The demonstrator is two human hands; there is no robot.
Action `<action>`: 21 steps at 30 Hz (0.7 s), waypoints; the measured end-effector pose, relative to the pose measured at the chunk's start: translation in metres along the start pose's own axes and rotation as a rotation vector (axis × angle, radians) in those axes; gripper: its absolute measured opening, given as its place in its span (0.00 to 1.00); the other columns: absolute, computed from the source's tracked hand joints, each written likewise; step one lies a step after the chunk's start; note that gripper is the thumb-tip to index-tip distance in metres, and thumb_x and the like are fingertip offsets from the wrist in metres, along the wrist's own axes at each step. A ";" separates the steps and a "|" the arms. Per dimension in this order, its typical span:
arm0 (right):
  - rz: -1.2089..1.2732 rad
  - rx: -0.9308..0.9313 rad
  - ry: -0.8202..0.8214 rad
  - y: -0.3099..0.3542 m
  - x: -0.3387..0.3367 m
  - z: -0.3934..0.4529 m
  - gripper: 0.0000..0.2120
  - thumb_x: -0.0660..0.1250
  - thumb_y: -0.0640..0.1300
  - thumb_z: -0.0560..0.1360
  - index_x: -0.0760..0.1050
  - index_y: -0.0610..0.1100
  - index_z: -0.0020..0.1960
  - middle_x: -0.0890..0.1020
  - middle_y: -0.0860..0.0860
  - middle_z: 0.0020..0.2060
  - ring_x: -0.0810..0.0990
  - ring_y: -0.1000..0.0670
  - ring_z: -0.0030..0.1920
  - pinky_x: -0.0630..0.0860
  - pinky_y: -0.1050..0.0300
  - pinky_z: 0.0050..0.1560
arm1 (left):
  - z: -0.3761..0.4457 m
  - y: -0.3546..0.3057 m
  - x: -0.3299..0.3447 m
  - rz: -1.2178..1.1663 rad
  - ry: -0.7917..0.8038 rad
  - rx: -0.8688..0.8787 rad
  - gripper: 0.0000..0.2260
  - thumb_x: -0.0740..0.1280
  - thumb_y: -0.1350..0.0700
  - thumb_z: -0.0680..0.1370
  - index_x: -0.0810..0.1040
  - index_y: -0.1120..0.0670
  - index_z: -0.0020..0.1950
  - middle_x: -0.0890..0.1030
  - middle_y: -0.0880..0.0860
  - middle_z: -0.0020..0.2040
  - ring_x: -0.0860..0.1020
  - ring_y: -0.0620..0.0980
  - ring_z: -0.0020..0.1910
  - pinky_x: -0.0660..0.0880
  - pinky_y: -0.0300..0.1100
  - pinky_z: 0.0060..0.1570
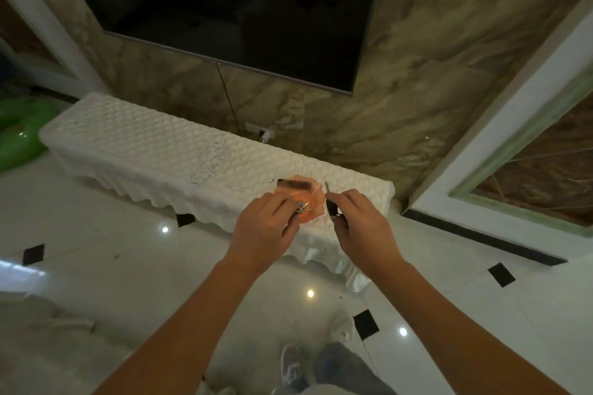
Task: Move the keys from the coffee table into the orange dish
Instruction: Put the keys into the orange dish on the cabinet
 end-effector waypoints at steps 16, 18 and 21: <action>0.154 -0.070 0.092 -0.088 0.070 0.126 0.16 0.64 0.42 0.74 0.75 0.44 0.62 0.80 0.45 0.55 0.78 0.47 0.51 0.69 0.64 0.49 | 0.080 0.077 0.104 0.106 0.200 -0.087 0.05 0.66 0.58 0.77 0.80 0.58 0.47 0.82 0.55 0.46 0.78 0.54 0.40 0.76 0.48 0.38; 0.168 -0.062 0.118 -0.099 0.082 0.134 0.16 0.63 0.43 0.75 0.75 0.44 0.62 0.80 0.45 0.55 0.78 0.46 0.51 0.70 0.62 0.49 | 0.087 0.085 0.114 0.099 0.221 -0.109 0.05 0.66 0.58 0.77 0.80 0.58 0.47 0.82 0.56 0.46 0.78 0.54 0.40 0.76 0.49 0.38; 0.181 -0.038 0.135 -0.110 0.098 0.146 0.17 0.64 0.41 0.75 0.74 0.44 0.63 0.79 0.45 0.55 0.78 0.47 0.51 0.70 0.64 0.47 | 0.093 0.099 0.131 0.082 0.256 -0.129 0.05 0.66 0.58 0.77 0.80 0.58 0.48 0.82 0.56 0.46 0.78 0.54 0.40 0.76 0.49 0.37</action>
Point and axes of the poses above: each hand's wrist, its own z-axis towards the middle knuckle, its own x-axis out of the palm, y = z × x, the point moved 6 cm from there along z, towards the middle knuckle
